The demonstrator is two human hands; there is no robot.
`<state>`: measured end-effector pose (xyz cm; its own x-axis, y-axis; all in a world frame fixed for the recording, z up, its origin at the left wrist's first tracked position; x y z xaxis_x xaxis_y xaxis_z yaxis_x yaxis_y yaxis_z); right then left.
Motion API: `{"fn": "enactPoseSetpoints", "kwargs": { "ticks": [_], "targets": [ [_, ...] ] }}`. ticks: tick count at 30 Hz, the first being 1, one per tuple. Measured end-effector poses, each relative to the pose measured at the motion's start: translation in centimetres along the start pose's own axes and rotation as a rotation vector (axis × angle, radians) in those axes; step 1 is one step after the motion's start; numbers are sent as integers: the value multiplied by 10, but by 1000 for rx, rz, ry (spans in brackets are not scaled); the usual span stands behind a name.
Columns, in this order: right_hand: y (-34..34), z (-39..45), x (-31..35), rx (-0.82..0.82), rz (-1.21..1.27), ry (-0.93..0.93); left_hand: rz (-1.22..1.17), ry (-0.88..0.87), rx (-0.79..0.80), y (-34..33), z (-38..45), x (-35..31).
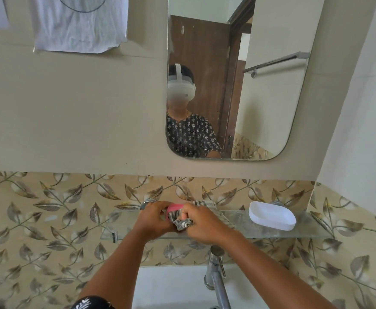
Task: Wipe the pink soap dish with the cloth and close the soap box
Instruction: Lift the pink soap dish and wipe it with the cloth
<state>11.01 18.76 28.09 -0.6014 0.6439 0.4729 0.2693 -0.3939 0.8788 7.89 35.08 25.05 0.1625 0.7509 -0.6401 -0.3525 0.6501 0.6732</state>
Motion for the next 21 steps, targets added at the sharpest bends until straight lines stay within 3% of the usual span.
{"fn": "enactPoseSetpoints", "kwargs": {
  "ticks": [12,21],
  "targets": [
    [-5,9,26,-56,-118,-66,52,-29,-12,1,0,-2],
    [-9,16,23,-99,-61,-74,70,-5,-7,1,1,0]
  ]
}}
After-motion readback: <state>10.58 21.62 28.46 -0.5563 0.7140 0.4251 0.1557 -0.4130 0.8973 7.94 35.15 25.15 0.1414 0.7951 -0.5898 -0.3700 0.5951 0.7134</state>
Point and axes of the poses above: each hand's wrist, its own z-axis towards the middle knuckle, its own y-axis out of the back of the hand, x = y × z, the point moved 2 cm from there along z, towards the middle knuckle, and after that the axes turned 8 degrees about -y, right-handed, at the moved point
